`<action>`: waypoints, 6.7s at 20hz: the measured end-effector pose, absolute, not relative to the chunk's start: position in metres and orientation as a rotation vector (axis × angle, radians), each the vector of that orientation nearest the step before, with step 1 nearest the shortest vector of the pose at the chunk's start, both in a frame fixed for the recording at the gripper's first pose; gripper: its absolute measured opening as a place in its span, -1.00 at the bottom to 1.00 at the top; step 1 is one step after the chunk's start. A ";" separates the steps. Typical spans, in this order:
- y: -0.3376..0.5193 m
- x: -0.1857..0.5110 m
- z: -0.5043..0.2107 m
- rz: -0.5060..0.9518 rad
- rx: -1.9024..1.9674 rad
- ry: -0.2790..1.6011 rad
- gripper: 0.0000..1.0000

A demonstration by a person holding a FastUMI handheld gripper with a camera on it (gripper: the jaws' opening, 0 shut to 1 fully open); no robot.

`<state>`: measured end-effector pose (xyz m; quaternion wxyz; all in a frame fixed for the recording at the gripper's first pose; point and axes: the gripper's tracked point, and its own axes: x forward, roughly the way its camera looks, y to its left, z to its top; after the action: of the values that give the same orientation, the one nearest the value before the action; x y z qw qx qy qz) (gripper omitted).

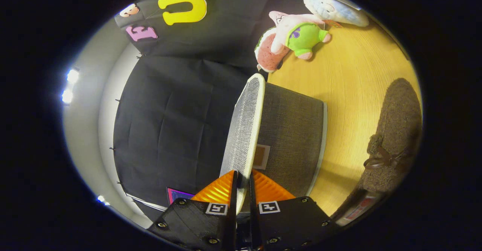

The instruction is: Open the storage box then place both shoes into the box .Put the left shoe in first, then the right shoe, with the right side of both shoes facing outward in a uniform manner.

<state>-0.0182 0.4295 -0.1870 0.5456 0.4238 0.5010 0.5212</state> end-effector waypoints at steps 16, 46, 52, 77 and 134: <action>0.479 -0.022 -0.097 1.215 0.805 1.103 -0.99; 0.780 -0.133 -0.106 1.306 0.535 1.292 -0.98; 0.789 -0.152 -0.143 1.297 0.402 1.310 -0.71; 0.512 0.009 -0.133 0.967 0.230 0.854 -0.56; 0.355 0.057 -0.159 0.458 0.240 0.963 -0.96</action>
<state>0.0571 0.3547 -0.1588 0.8543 0.1142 0.4578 0.2180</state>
